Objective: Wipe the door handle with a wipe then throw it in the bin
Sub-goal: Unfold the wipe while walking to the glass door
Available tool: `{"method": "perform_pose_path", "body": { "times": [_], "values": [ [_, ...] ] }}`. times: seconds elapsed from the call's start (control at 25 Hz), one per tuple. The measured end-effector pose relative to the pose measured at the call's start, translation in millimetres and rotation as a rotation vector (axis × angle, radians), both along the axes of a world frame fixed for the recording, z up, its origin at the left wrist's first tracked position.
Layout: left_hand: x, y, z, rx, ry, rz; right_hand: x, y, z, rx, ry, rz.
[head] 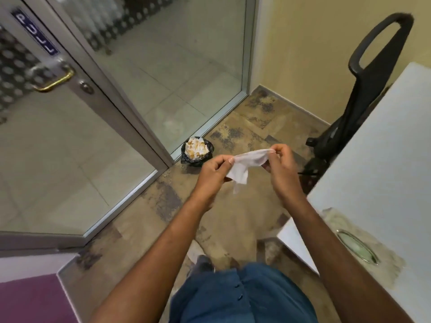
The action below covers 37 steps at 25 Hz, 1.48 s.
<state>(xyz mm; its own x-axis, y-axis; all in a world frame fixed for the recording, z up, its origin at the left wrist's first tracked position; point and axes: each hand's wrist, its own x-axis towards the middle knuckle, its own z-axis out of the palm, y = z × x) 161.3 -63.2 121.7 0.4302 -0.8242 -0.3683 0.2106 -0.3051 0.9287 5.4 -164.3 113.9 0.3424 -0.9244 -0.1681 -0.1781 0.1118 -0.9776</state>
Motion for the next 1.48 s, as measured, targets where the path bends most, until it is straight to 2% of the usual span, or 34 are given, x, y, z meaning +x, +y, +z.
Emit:
{"method": "perform_pose_path", "body": {
  "times": [0.32,0.48,0.68,0.92,1.0,1.24,1.48],
  "values": [
    [210,60,23,-0.078,0.283,0.311,236,62,12,0.397,-0.206,0.244],
    [296,90,31,-0.085,0.262,0.476,329,91,16,0.546,-0.199,0.59],
    [369,110,29,-0.078,0.148,0.632,413,99,10,0.355,-0.103,0.737],
    [446,106,25,-0.117,0.131,0.815,506,73,17,0.479,-0.22,0.746],
    [474,104,31,-0.14,0.093,0.867,536,60,30,0.41,-0.205,0.767],
    [541,96,29,-0.188,-0.051,1.033,627,24,54,0.027,-0.127,0.783],
    [569,99,8,-0.184,-0.144,1.156,702,20,73,-0.559,0.069,0.812]
  ]
}}
